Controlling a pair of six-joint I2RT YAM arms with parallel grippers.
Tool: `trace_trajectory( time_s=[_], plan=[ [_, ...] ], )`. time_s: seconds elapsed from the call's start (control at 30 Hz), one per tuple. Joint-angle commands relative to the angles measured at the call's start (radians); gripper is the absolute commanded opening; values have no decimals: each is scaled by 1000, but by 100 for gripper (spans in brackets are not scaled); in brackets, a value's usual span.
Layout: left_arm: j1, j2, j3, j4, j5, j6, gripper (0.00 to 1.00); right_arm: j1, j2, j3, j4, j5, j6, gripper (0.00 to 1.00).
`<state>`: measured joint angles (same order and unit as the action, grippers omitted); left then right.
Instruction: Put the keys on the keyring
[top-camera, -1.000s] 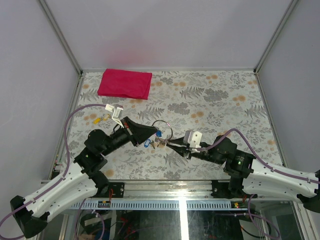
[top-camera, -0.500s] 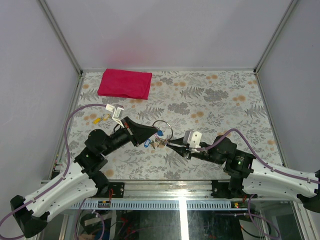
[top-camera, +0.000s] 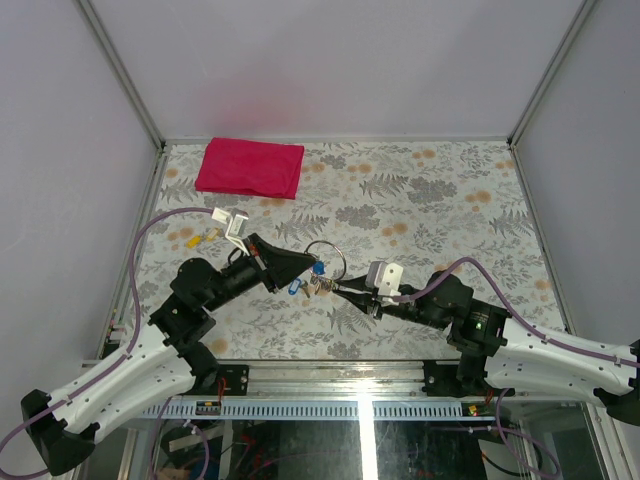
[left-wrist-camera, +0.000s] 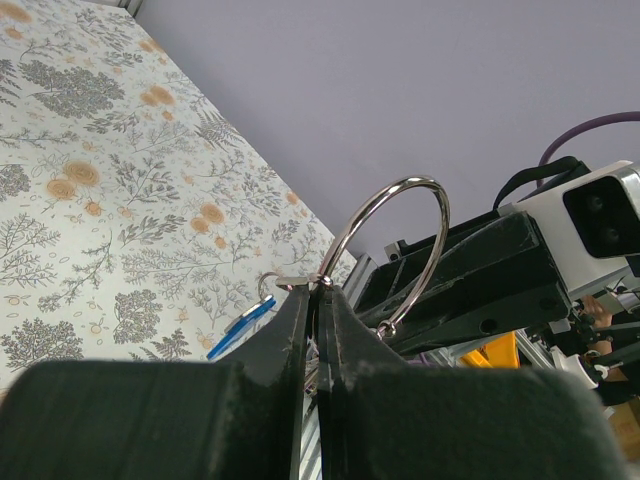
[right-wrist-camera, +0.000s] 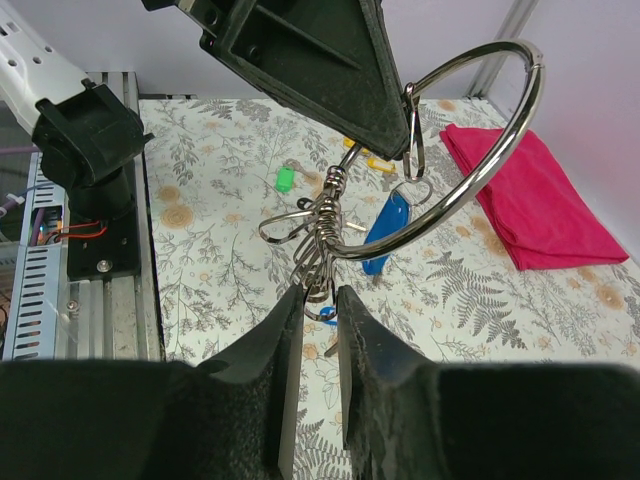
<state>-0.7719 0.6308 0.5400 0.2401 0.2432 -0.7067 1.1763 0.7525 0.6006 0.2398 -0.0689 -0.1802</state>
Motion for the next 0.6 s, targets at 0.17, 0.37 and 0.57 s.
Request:
trace_trajectory(
  time_s=[0.17, 0.37, 0.57],
  plan=[
    [-3, -9, 29, 67, -8, 5, 0, 0, -16, 34, 14, 7, -3, 12],
    [-2, -13, 18, 55, -7, 10, 1, 0, -24, 69, -40, 2, -6, 4],
    [-3, -9, 5, 58, 0, 9, 5, -1, -11, 101, -71, -5, 19, 0]
  ],
)
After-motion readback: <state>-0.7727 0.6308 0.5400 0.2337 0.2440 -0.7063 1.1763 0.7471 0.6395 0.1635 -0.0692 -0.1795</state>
